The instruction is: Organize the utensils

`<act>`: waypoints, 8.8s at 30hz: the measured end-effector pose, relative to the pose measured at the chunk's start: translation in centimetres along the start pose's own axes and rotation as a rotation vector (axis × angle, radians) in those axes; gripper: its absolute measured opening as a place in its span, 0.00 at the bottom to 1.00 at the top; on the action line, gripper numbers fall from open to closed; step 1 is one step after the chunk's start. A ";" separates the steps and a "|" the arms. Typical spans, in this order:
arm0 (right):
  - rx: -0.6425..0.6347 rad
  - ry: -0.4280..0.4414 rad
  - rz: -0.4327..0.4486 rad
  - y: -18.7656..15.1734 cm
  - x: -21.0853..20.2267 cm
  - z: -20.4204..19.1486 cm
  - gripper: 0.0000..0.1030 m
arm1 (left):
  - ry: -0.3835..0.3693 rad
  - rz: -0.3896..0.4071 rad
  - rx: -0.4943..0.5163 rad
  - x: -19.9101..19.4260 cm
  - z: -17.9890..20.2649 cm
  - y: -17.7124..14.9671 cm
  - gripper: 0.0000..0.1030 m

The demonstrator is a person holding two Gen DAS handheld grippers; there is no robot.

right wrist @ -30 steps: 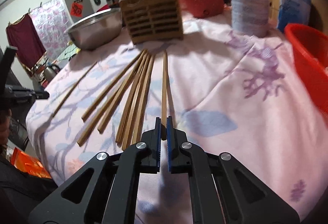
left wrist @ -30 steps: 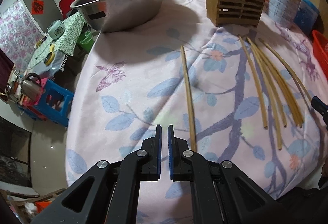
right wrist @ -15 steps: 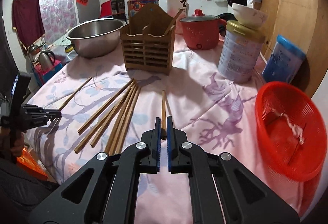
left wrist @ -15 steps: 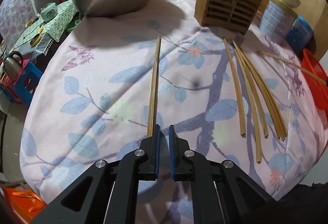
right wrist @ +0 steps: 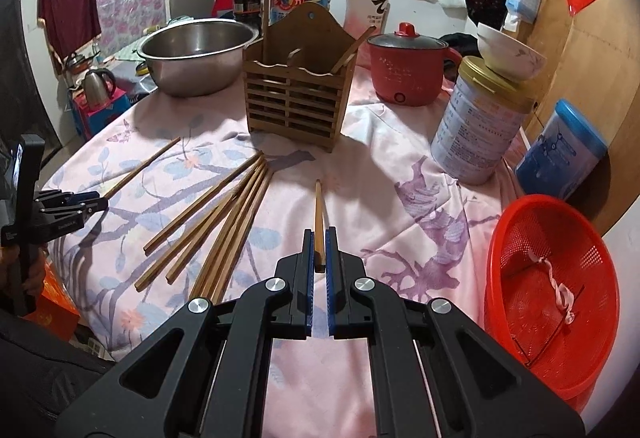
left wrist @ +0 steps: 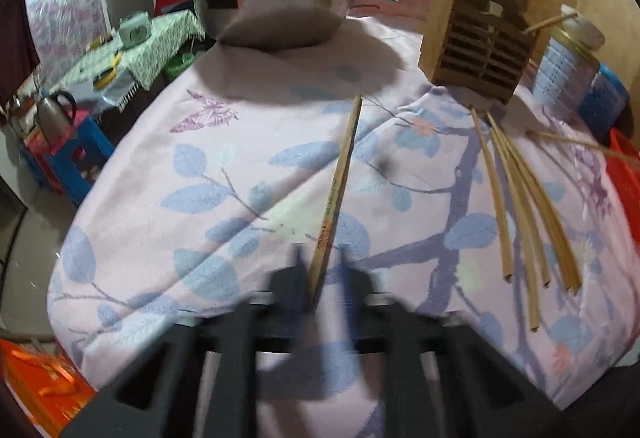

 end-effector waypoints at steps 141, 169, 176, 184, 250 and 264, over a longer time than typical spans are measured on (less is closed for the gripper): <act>0.244 -0.205 0.423 12.0 1.8 6.9 0.78 | -0.056 -0.062 -0.040 -0.8 10.7 26.9 0.77; 0.324 0.097 0.157 1.4 1.3 0.8 0.81 | 0.182 -0.235 -0.042 -3.6 4.7 4.7 0.79; 0.286 -0.039 0.179 1.1 -2.4 -0.7 0.84 | 0.160 -0.242 0.068 -3.1 2.5 2.0 0.79; 0.238 -0.114 0.066 -1.0 -3.5 -2.6 0.85 | 0.064 -0.282 0.040 -2.1 1.1 -1.7 0.79; 0.075 0.131 -0.021 -5.9 3.2 -8.9 0.41 | -0.002 -0.097 0.019 -7.5 0.8 1.5 0.05; 0.175 0.205 -0.048 -7.6 6.5 -10.0 0.08 | 0.038 -0.139 0.066 -8.0 0.6 0.0 0.05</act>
Point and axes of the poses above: each gripper's, at about its wrist camera, not at the fingertips, and x roughly the way its jaws point, z to its right, y to its top, the point moved 7 cm from there along x, roughly the way its jaws point, and after that the axes turned 6 degrees about -x, right-handed, at the moved point
